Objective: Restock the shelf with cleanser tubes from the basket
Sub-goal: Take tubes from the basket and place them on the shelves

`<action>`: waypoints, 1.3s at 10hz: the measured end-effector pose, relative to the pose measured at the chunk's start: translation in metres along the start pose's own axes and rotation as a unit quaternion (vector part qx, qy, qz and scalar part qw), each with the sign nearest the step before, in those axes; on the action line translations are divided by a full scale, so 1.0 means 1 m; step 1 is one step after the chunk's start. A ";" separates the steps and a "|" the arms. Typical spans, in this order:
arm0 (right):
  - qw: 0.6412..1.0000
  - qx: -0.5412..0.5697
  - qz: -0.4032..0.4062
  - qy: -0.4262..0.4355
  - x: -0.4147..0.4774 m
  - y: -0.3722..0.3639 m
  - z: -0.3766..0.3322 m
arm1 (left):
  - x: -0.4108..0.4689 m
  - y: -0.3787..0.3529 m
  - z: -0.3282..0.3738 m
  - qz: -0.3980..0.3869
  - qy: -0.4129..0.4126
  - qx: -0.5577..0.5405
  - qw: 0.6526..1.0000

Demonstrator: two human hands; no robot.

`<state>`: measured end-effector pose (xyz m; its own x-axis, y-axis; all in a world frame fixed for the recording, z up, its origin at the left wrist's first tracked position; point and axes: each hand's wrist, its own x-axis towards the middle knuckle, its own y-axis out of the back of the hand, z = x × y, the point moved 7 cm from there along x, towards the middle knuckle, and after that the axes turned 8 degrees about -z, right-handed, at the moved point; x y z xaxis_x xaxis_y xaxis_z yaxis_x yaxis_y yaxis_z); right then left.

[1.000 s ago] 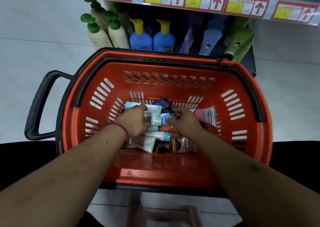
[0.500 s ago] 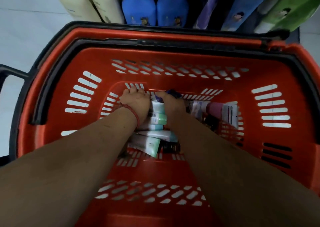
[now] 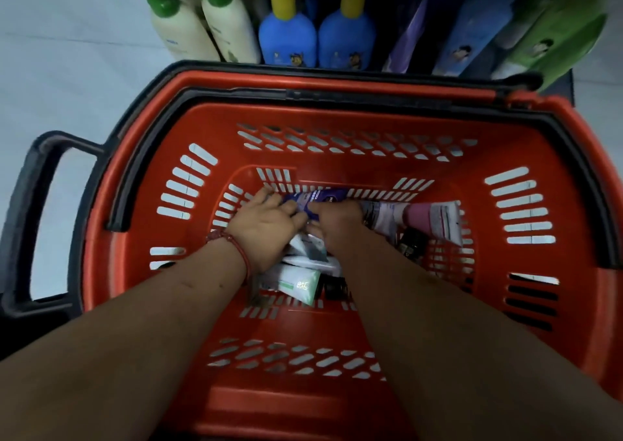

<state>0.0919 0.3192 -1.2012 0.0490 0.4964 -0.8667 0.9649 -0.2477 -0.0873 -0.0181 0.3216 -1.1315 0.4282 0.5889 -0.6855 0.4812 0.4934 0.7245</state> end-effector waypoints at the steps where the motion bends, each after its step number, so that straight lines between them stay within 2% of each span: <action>1: 0.999 -0.032 0.023 0.030 0.003 0.005 0.004 | -0.020 0.016 0.001 0.025 -0.005 -0.033 0.999; 2: 0.991 -0.068 0.080 0.085 -0.028 0.021 -0.015 | -0.048 0.028 -0.005 0.063 -0.003 -0.083 0.995; 3: 0.987 -0.011 0.111 0.117 -0.071 0.050 -0.027 | -0.082 0.042 -0.018 0.137 0.030 -0.169 0.976; 4: 0.985 0.023 0.090 0.149 -0.100 0.067 -0.040 | -0.107 0.049 -0.032 0.210 0.054 -0.343 0.914; 5: 0.982 0.077 0.051 0.163 -0.130 0.083 -0.055 | -0.131 0.060 -0.035 0.264 0.108 -0.530 0.798; 6: 0.968 0.169 0.005 0.188 -0.157 0.096 -0.075 | -0.142 0.079 -0.020 0.267 0.100 -0.680 0.676; 7: 0.937 0.275 -0.088 0.198 -0.183 0.092 -0.098 | -0.148 0.111 -0.004 0.285 0.074 -0.745 0.599; 8: 0.913 0.337 -0.119 0.197 -0.202 0.093 -0.121 | -0.149 0.145 0.012 0.281 0.017 -0.802 0.526; 9: 0.910 0.348 -0.132 0.185 -0.222 0.096 -0.140 | -0.148 0.177 0.028 0.260 -0.038 -0.841 0.473; 11: 0.938 0.208 -0.134 0.245 -0.263 0.098 -0.182 | -0.150 0.222 0.031 0.291 -0.062 -0.850 0.435; 13: 0.898 0.045 0.022 0.438 -0.288 0.118 -0.244 | -0.150 0.259 0.017 0.294 -0.103 -0.856 0.412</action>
<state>0.2549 0.3497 -0.8420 0.3088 0.9382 -0.1559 0.9340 -0.3301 -0.1364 0.0556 0.3501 -0.8426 0.2260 0.9495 -0.2177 -0.9215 0.1360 -0.3637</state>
